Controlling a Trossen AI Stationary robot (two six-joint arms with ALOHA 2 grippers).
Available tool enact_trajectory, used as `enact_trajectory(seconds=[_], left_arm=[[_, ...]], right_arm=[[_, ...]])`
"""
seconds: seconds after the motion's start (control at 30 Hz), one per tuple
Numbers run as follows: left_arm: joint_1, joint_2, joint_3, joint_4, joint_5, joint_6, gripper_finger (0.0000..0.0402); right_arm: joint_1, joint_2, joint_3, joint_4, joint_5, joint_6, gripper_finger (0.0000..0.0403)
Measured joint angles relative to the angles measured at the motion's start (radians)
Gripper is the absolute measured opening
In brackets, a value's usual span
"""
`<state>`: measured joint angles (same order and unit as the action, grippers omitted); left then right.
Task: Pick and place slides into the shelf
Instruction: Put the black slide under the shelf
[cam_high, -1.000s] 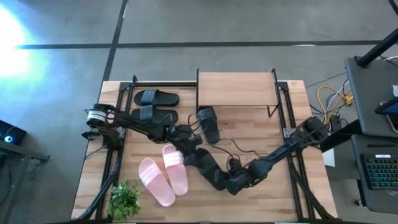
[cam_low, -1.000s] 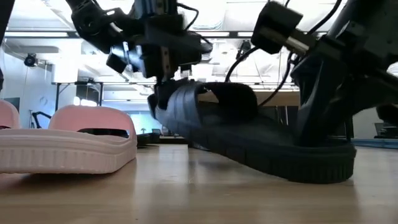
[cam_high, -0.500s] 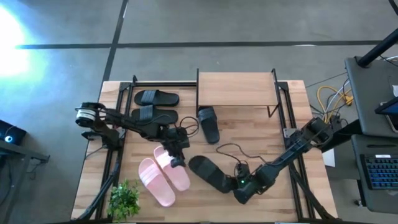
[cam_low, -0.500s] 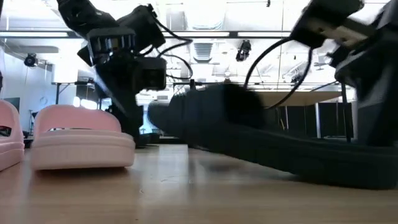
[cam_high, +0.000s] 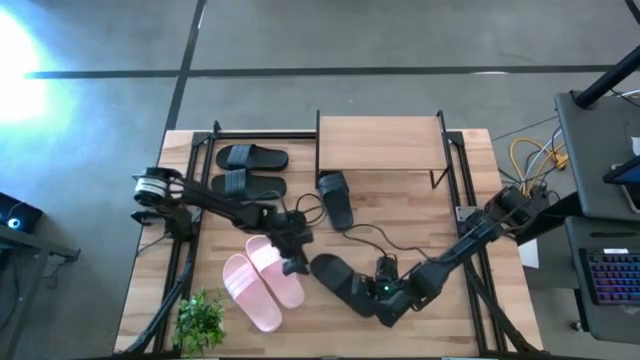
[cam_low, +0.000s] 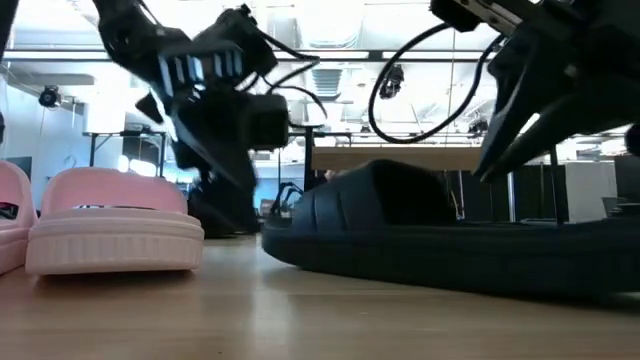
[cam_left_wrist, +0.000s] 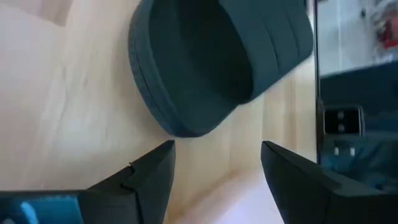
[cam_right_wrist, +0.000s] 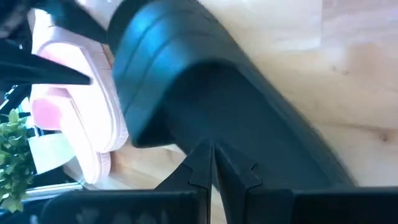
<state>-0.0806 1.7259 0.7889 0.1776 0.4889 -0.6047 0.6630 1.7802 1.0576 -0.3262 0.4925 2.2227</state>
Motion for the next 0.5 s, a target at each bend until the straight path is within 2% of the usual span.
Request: enact_trajectory(seconds=[0.2,0.3,0.43,0.5], left_arm=[[0.003,0.121,0.068,0.136,0.001,-0.043,0.0223],[0.008,0.165,0.132,0.196,-0.006,-0.043,0.0223],[0.019,0.184,0.201,0.209,-0.014,-0.033,0.0223],[0.024,0.16,0.193,0.164,-0.012,-0.026,0.0223]], right_arm=[[0.002,-0.042,0.041,-0.059,0.003,-0.067,0.0013],[0.008,-0.053,0.086,-0.208,0.003,-0.065,0.0013],[0.021,-0.06,0.15,-0.374,-0.033,-0.062,0.0013],[0.03,-0.06,0.168,-0.397,-0.069,-0.08,0.0013]])
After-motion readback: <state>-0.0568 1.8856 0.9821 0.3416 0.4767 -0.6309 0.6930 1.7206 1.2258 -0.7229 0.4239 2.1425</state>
